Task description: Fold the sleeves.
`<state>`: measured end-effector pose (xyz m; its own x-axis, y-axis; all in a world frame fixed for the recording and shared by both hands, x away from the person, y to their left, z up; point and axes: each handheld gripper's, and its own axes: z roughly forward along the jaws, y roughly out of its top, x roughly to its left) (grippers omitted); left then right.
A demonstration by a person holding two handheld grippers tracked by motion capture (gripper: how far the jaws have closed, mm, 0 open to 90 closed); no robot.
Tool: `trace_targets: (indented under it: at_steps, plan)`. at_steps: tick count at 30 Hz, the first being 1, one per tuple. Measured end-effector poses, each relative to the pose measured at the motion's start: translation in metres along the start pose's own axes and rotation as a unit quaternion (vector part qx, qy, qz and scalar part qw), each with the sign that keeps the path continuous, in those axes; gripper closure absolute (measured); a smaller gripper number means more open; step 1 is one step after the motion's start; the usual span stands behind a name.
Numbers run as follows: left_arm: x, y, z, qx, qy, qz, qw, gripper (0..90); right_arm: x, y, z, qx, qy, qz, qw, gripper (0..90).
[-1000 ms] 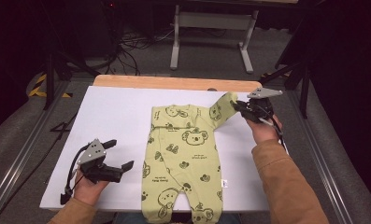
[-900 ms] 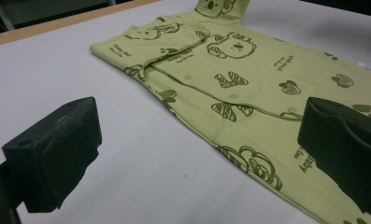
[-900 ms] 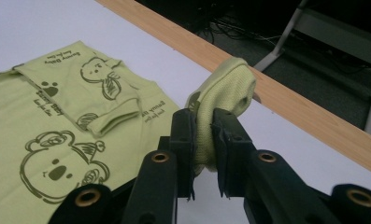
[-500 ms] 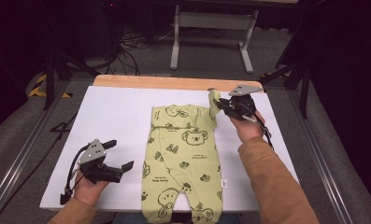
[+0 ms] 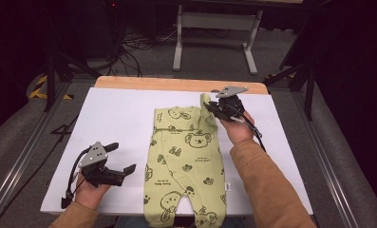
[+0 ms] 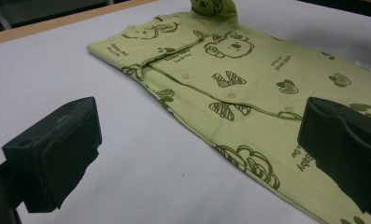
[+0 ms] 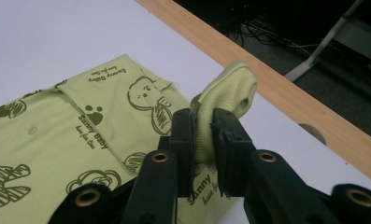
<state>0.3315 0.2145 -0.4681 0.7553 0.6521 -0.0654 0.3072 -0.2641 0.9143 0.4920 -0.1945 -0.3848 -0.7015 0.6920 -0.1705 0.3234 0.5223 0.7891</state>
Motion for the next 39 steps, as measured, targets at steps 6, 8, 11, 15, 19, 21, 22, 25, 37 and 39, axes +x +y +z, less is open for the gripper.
trace_targets:
  at_steps: [6,8,11,15,19,21,22,25,37,39]
  plan:
    - [0.001,0.000,0.000,0.001,0.000,0.002,1.0000,0.5,0.005,0.000,0.011,0.008,0.005,-0.003,0.9999,78.3]
    - [0.000,0.000,0.000,0.000,0.000,0.000,1.0000,0.5,0.006,-0.001,0.016,0.011,0.006,-0.002,0.9999,78.3]
    - [0.001,0.000,0.000,0.000,0.000,0.002,1.0000,0.5,0.009,-0.002,0.022,0.013,0.006,-0.002,0.9999,78.2]
    - [0.001,-0.001,0.000,0.000,0.000,0.002,1.0000,0.5,0.012,-0.003,0.029,0.017,0.008,-0.002,0.9998,78.2]
    - [0.001,-0.001,0.000,0.000,-0.001,-0.001,1.0000,0.5,0.015,-0.003,0.035,0.020,0.009,-0.003,0.9997,78.1]
    - [0.001,-0.001,0.001,0.001,-0.002,0.000,1.0000,0.5,0.019,-0.004,0.041,0.021,0.012,-0.003,0.9997,78.0]
    - [0.001,-0.001,0.001,0.001,-0.002,0.000,1.0000,0.5,0.020,-0.004,0.043,0.023,0.013,-0.002,0.9997,78.0]
    - [0.001,-0.001,0.000,0.000,-0.002,-0.002,1.0000,0.5,0.022,-0.005,0.047,0.026,0.013,-0.002,0.9996,77.8]
    - [0.001,-0.001,0.000,-0.001,-0.003,-0.001,1.0000,0.5,0.034,-0.004,0.070,0.041,0.018,-0.001,0.9990,77.7]
    - [0.001,-0.001,0.000,-0.001,-0.002,-0.002,1.0000,0.5,0.035,-0.003,0.072,0.042,0.018,-0.004,0.9990,77.7]
